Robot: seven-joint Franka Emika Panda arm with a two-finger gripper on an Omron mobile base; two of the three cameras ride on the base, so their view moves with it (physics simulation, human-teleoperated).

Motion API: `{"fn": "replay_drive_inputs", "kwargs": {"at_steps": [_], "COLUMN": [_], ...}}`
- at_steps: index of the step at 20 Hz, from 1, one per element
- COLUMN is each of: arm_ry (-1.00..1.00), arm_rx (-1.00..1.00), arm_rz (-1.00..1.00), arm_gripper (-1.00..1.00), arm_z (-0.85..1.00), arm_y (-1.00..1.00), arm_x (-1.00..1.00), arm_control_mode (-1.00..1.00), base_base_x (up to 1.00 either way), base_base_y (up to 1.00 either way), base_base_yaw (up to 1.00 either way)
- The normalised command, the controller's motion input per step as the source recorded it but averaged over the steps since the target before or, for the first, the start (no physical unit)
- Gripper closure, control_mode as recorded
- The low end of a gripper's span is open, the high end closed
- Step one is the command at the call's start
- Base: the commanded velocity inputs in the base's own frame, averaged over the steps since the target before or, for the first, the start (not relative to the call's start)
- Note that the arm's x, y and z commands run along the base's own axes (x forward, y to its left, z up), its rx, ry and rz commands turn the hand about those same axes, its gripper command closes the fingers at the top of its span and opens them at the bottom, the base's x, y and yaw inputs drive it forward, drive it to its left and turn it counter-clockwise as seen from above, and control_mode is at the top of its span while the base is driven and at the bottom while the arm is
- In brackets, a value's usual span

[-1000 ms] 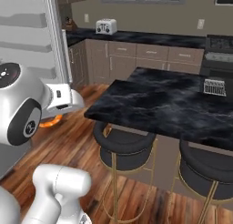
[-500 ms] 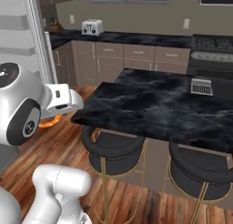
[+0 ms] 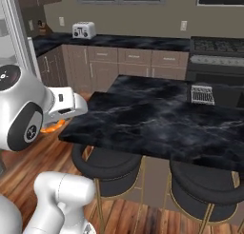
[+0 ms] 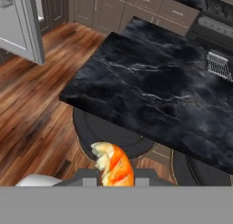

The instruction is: Open the fridge, remove the apple, lemon, and shrimp, and place them on any counter.

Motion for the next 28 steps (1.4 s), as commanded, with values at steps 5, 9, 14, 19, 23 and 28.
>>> {"fn": "replay_drive_inputs", "kwargs": {"at_steps": [5,9,14,19,23,28], "arm_ry": [0.00,0.00,0.04,0.10,0.06,0.12], "arm_rx": [0.00,0.01,0.06,0.08,0.08,0.03], "arm_rz": [0.00,-0.01,-0.02,0.00,0.00,-0.01], "arm_gripper": [1.00,1.00,1.00,1.00,1.00,1.00], "arm_z": [0.00,-0.08,-0.37,-0.37,-0.41,-0.34], "arm_y": [0.00,0.00,-0.01,-0.09,-0.07,-0.04], "arm_x": [0.00,0.14,0.69,0.78,0.74,0.84], "arm_control_mode": [1.00,-1.00,-1.00,-1.00,-1.00,-1.00], "base_base_x": [0.27,0.25,0.00,0.00,0.00,0.00], "base_base_y": [-0.03,-0.05,0.00,0.00,0.00,0.00], "base_base_yaw": [-0.09,-0.05,0.00,0.00,0.00,0.00]}}
